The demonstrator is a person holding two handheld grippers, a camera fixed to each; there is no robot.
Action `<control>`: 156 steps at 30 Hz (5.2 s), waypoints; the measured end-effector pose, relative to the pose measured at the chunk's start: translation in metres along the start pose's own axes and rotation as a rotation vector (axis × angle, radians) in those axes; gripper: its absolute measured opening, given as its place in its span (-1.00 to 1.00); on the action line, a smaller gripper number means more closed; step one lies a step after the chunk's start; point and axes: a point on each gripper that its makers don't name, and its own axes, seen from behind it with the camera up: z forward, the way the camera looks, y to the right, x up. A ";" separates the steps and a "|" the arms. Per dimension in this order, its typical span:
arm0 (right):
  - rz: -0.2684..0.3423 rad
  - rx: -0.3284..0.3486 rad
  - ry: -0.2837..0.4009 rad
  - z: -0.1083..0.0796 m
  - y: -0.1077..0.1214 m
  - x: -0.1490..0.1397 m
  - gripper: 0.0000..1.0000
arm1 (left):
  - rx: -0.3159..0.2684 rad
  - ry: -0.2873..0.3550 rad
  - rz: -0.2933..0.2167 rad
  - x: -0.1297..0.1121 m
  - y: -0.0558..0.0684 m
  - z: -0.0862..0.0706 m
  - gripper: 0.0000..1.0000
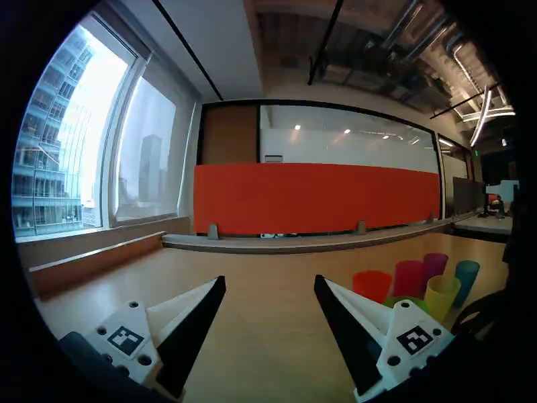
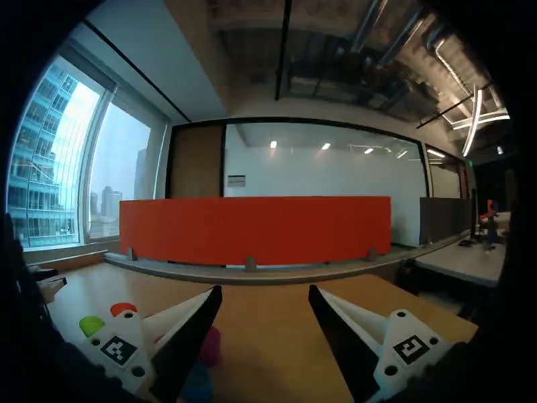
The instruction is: Pour water
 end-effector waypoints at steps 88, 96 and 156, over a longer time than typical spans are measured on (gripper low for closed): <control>-0.016 -0.032 -0.051 0.019 0.028 -0.095 1.00 | -0.009 -0.030 0.004 -0.006 0.004 0.004 0.96; -0.015 -0.030 -0.050 0.019 0.030 -0.096 1.00 | -0.009 -0.030 0.004 -0.006 0.003 0.003 0.96; -0.013 -0.026 -0.053 0.020 0.028 -0.097 1.00 | -0.009 -0.030 0.003 -0.006 0.004 0.004 0.97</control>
